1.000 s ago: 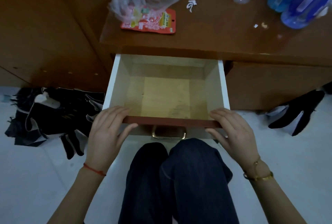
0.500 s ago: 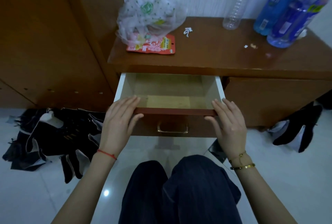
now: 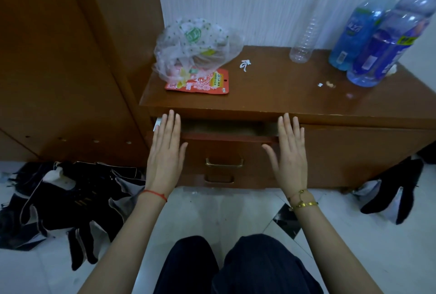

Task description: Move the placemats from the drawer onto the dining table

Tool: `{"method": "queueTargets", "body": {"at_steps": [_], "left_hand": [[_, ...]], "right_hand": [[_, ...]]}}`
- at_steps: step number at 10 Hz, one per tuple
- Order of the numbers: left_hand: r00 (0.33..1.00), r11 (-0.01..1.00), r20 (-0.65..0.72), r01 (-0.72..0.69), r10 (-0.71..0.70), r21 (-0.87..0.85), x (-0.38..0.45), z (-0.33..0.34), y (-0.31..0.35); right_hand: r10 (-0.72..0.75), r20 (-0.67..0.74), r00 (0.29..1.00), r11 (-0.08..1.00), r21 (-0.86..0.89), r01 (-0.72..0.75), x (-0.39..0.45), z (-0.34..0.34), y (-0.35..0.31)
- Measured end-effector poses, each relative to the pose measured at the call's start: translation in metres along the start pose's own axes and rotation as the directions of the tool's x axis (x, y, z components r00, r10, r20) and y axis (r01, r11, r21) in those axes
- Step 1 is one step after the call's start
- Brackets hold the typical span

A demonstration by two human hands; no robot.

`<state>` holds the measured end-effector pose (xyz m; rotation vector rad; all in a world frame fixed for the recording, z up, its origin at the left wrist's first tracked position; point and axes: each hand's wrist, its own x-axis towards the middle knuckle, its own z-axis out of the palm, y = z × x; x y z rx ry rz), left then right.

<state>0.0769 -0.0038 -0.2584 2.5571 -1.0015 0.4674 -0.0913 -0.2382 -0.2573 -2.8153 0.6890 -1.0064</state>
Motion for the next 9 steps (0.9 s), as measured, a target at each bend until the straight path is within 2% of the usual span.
{"method": "queueTargets", "body": {"at_steps": [1, 3, 5, 7, 9], "left_hand": [[1.0, 1.0, -0.009, 0.009, -0.009, -0.022, 0.009, 0.004, -0.001], [0.995, 0.993, -0.041, 0.082, -0.086, -0.086, 0.019, 0.012, 0.005], [0.992, 0.989, -0.062, 0.099, -0.106, -0.107, 0.02, 0.015, 0.009], [0.997, 0.989, -0.061, 0.039, -0.048, -0.146, 0.013, 0.004, 0.005], [0.996, 0.973, -0.088, -0.026, 0.006, -0.229, -0.019, -0.014, 0.001]], "right_hand": [[0.022, 0.005, 1.0, 1.0, 0.015, -0.022, 0.01, 0.004, 0.002], [0.033, -0.076, 0.997, 0.998, 0.055, -0.029, 0.022, 0.01, 0.001], [-0.005, -0.103, 0.995, 0.999, 0.04, 0.01, 0.034, 0.011, 0.006], [-0.027, -0.068, 0.997, 0.999, 0.042, 0.03, 0.029, 0.003, 0.002], [-0.067, 0.016, 0.998, 0.992, 0.104, 0.065, -0.017, -0.012, -0.007]]}}
